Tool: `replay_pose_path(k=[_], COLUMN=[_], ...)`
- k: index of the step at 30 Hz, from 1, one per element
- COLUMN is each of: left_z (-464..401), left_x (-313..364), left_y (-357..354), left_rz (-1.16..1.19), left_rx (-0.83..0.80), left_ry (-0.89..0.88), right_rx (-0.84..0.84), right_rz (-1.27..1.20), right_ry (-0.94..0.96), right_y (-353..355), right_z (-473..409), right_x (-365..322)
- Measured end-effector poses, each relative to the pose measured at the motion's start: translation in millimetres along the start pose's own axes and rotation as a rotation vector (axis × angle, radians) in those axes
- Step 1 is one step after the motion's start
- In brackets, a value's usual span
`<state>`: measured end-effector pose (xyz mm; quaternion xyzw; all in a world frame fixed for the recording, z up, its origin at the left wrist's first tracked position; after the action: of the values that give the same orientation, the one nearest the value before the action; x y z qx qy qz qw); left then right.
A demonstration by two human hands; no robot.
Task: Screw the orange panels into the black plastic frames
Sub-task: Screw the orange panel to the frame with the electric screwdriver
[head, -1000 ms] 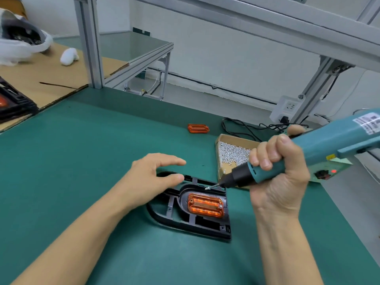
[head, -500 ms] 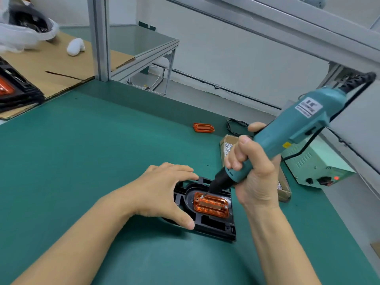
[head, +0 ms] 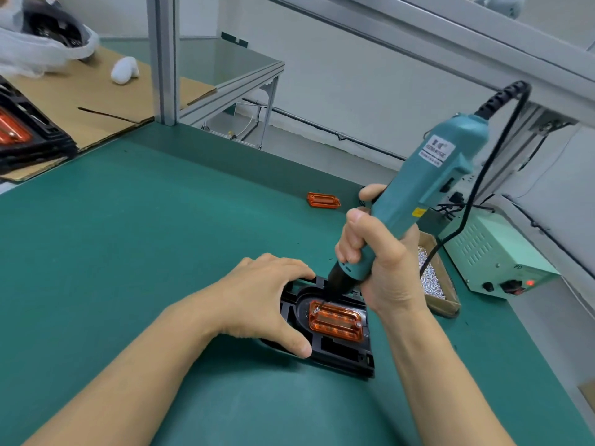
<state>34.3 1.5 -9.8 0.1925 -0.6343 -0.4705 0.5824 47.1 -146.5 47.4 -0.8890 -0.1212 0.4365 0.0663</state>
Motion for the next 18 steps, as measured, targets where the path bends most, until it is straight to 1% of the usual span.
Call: replay_pose_path(k=[3,8,10,12,16,18], left_z=[2,2,2,3,3,3], left_x=[2,3,1,0,1,1], left_y=[1,3,3,3,3,2], left_rz=[0.024,0.1,0.113,0.116,0.107,0.064], left_rx=[0.007,-0.016,-0.031,-0.034,-0.008,-0.003], left_ry=[0.013,0.057,0.095,0.118,0.101,0.091], right_rx=[-0.087,-0.352,-0.398,-0.373,-0.186,-0.141], right_rz=[0.002,0.033,0.031,0.034,0.103,0.163], right_ry=[-0.026,-0.011,-0.014,-0.011,0.005,0.027], right_y=[-4,-16,-19,-18,-12,-12], right_z=[-5,-9,-8,-6,-1,1], right_x=[3,11,13,11,7,5])
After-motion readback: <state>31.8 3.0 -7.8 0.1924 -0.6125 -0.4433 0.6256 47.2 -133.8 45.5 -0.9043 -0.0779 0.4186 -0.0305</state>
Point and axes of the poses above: each hand's wrist, its own z-axis away from the middle knuckle, its own y-axis out of the back of the hand, x = y × z, the point moved 2 cm from there along -z, towards the middle knuckle, and after that the axes turned 14 degrees about y, right-handed, at the moved point
